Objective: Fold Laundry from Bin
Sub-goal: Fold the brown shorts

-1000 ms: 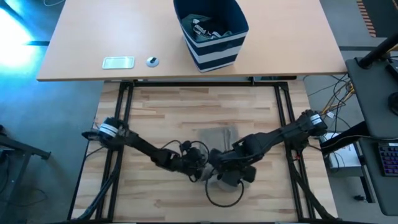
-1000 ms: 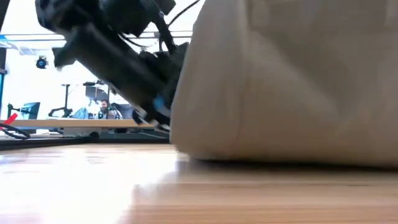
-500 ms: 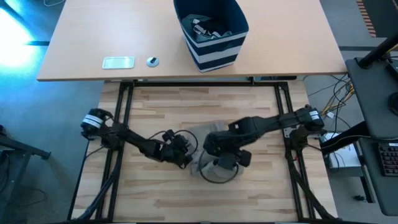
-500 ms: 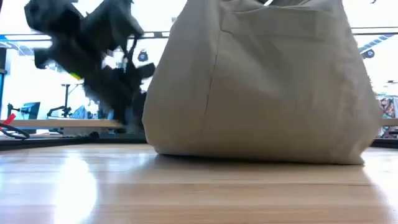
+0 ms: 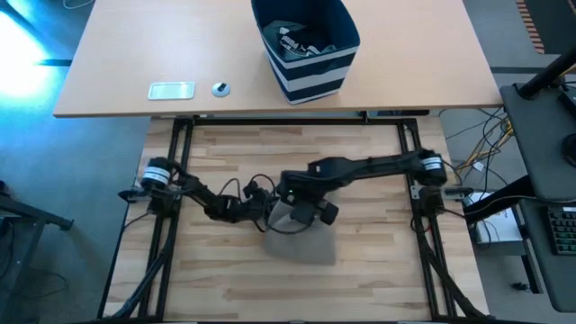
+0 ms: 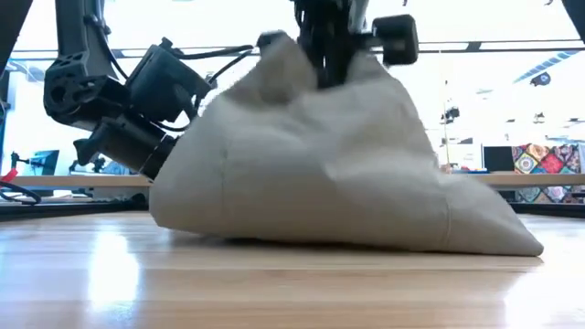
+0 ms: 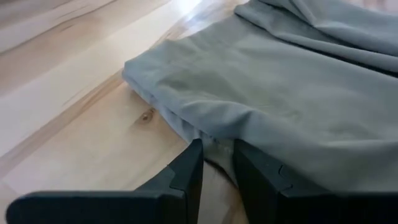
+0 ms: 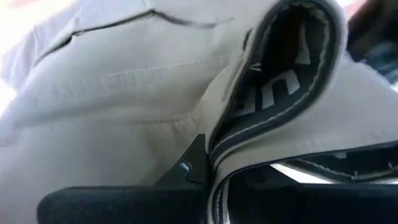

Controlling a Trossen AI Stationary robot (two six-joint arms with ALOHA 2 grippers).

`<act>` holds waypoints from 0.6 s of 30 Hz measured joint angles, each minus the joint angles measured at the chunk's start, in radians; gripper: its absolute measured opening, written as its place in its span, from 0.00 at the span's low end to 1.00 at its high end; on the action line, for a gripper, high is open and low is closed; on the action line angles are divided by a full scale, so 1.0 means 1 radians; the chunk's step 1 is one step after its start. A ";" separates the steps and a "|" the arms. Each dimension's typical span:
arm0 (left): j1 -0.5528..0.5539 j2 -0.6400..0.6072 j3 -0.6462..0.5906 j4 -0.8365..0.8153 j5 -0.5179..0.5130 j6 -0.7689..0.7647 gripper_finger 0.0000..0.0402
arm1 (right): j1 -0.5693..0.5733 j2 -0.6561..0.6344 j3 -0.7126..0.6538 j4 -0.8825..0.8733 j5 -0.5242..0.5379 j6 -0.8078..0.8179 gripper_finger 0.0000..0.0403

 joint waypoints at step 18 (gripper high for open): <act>0.000 -0.003 -0.014 0.014 0.047 0.102 0.19 | -0.091 0.068 0.090 -0.177 -0.049 0.098 0.05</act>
